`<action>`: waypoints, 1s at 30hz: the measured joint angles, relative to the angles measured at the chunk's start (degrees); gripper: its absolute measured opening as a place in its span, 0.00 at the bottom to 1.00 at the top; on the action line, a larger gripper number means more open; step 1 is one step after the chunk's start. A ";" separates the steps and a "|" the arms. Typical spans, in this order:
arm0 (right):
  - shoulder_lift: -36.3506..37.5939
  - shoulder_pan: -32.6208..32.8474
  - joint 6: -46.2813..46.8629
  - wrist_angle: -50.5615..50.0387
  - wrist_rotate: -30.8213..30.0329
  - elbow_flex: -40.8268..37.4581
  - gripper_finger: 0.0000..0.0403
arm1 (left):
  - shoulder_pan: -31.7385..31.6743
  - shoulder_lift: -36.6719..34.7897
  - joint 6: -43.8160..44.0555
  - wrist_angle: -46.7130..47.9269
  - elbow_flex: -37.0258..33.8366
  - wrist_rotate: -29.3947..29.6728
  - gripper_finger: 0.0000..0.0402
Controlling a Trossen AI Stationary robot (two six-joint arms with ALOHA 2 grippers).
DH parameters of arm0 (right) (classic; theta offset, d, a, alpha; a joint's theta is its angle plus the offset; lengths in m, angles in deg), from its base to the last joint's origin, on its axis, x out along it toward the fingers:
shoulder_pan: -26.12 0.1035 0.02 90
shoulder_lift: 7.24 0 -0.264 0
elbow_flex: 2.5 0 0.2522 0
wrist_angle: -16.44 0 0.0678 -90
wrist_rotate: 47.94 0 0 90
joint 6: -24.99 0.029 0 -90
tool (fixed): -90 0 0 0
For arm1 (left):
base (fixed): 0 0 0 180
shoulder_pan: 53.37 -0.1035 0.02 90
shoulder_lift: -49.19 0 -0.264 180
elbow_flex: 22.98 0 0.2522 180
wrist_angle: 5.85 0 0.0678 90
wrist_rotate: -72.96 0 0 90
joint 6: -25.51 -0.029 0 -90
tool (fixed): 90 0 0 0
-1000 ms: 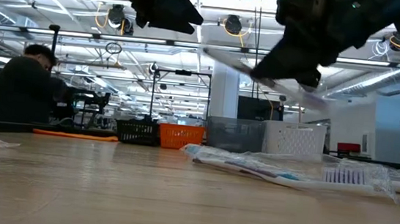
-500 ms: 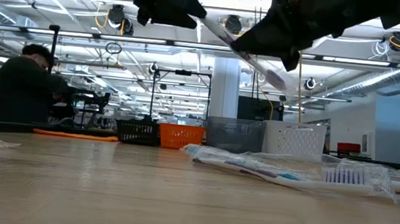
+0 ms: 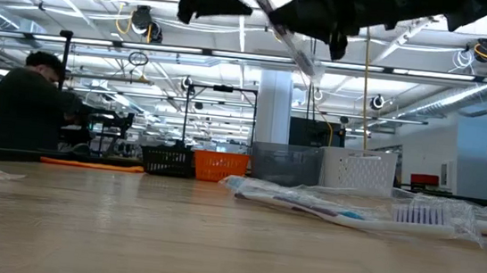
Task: Pick & Place Toothbrushes
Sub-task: Put the purple toothbrush into the black bin
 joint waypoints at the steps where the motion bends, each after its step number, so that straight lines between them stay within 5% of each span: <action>1: 0.00 -0.23 -0.57 0.80 0.04 0.02 0.01 | -0.01 0.00 -0.54 -1.88 0.00 -1.51 0.57; 13: 0.04 -1.18 -4.11 4.81 0.16 0.09 0.01 | -0.53 0.00 -2.87 -9.97 0.00 -5.17 0.56; 18: 0.04 -1.20 -5.18 5.38 0.29 0.07 0.01 | -0.53 0.00 -3.78 -10.05 0.00 -5.10 0.40; 25: 0.04 -1.20 -5.65 5.55 0.55 0.07 0.01 | -0.54 0.00 -4.93 -10.22 0.00 -5.26 0.07; 30: 0.00 -1.20 -5.72 5.14 0.73 0.07 0.02 | -0.54 0.00 -4.80 -10.16 0.00 -5.73 0.05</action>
